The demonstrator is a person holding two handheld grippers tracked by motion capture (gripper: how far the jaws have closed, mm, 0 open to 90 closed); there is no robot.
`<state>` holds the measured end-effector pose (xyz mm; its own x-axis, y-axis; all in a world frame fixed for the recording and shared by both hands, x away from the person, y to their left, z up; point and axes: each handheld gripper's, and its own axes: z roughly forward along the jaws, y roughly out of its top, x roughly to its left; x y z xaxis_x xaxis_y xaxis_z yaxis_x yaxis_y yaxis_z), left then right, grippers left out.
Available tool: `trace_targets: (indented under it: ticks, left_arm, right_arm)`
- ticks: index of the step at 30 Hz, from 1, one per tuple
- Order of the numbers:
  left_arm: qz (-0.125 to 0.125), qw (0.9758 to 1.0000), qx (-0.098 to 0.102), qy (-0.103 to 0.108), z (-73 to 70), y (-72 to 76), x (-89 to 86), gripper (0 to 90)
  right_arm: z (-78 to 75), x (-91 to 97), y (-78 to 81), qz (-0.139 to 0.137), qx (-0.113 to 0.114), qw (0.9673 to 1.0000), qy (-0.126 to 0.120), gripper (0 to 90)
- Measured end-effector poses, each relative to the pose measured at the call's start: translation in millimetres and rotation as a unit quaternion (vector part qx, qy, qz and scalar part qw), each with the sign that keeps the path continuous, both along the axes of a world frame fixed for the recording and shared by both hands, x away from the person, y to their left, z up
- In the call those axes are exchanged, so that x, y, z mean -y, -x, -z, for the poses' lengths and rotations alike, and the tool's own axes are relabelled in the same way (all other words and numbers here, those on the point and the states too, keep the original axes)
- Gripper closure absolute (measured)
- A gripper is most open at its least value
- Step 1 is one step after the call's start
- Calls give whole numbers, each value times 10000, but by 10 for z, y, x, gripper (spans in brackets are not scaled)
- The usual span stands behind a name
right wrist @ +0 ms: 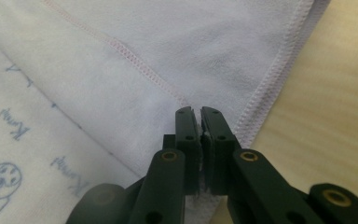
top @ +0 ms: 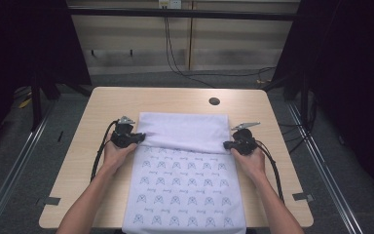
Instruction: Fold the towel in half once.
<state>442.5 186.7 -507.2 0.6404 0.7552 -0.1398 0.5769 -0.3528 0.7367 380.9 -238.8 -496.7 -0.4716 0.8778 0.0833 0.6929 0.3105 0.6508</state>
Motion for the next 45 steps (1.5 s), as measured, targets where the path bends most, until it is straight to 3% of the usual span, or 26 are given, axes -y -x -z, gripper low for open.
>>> trace_targets:
  ticks: [4,8,12,14,15,16,20,22,24,25,26,30,33,37,42,45]
  left_arm:
    - [-31,10000,18,24,10,-125,-25,867]
    - [-307,9994,103,77,31,-233,-16,866]
    - [-366,9992,98,-136,7,-359,40,866]
    - [-470,9989,45,-68,10,-412,49,866]
    - [-572,9983,-12,77,21,-427,53,866]
    - [-507,9987,21,23,21,-440,46,866]
    - [-498,9986,12,169,30,-428,25,867]
    - [-491,9987,7,121,14,-402,27,867]
    - [-479,9986,-31,228,-35,-382,6,869]
    - [-493,9982,2,329,-73,-363,0,869]
    - [-467,9983,46,351,-121,-344,-8,869]
    - [-255,9975,272,601,-383,-214,-82,868]
    - [-297,9958,390,771,-627,-83,-135,865]
    - [-98,9927,695,979,-943,103,-184,865]
    - [48,9890,922,1157,-1183,371,-252,861]
    - [152,9877,1074,1123,-1333,572,-281,862]
  right_arm:
    - [-4,-51,-215,219,12,9997,137,861]
    - [9,-98,-389,327,97,9992,194,862]
    - [29,-112,-499,615,142,9979,105,862]
    - [3,-175,-571,663,139,9969,404,863]
    - [3,-175,-571,663,139,9969,404,863]
    - [-2,-185,-578,680,119,9967,432,864]
    - [-3,-98,-550,706,66,9972,256,864]
    - [-15,-63,-521,629,65,9977,259,864]
    - [-25,24,-485,601,110,9981,-66,864]
    - [-78,119,-450,621,326,9964,-466,864]
    - [-78,119,-450,621,326,9964,-466,864]
    - [-357,220,-396,531,784,9903,-1013,864]
    - [-614,280,-358,494,1148,9864,-1072,863]
    - [-920,349,-286,392,1493,9777,-1427,863]
    - [-1214,422,-79,-2,1769,9720,-1547,862]
    - [-1368,454,115,-295,1836,9697,-1587,859]
